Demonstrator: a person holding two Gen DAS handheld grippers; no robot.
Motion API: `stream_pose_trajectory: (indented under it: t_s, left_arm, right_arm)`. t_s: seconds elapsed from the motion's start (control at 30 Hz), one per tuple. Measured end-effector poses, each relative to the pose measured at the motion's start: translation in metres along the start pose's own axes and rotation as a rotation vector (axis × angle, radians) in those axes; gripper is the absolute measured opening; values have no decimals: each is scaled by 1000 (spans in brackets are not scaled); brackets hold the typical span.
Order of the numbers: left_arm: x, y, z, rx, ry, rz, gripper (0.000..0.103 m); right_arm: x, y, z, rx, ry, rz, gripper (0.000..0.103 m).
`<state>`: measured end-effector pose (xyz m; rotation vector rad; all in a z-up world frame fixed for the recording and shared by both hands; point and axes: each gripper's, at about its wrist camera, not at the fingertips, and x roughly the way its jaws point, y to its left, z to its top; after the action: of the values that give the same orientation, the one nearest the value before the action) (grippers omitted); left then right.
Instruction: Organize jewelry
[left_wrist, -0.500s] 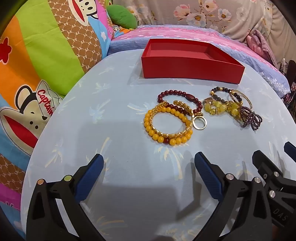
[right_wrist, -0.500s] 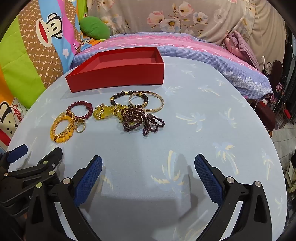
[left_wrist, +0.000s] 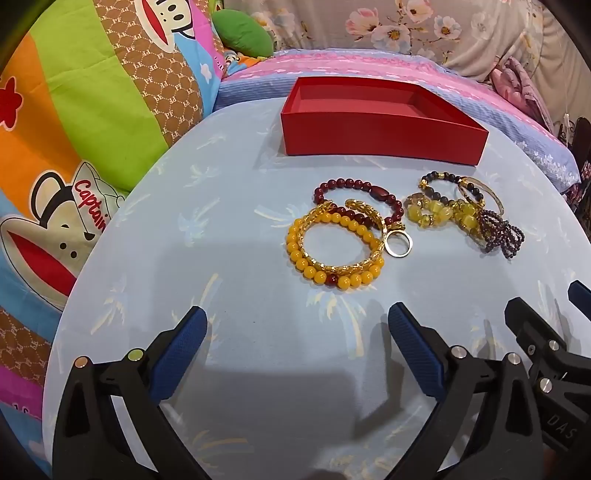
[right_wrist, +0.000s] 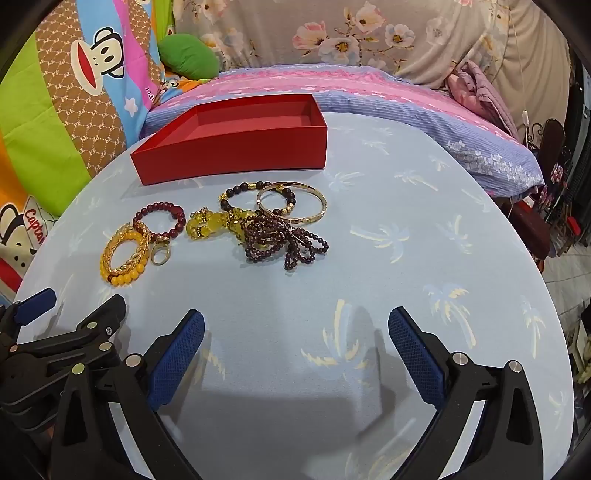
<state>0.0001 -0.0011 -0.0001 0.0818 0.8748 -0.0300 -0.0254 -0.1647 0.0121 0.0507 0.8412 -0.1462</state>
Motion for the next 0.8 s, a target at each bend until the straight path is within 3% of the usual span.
stream_pose_trajectory:
  t_s: [0.8]
  left_arm:
    - [1, 2, 1, 3, -2, 5, 94]
  right_arm:
    - [-1, -1, 0, 2, -1, 2, 96]
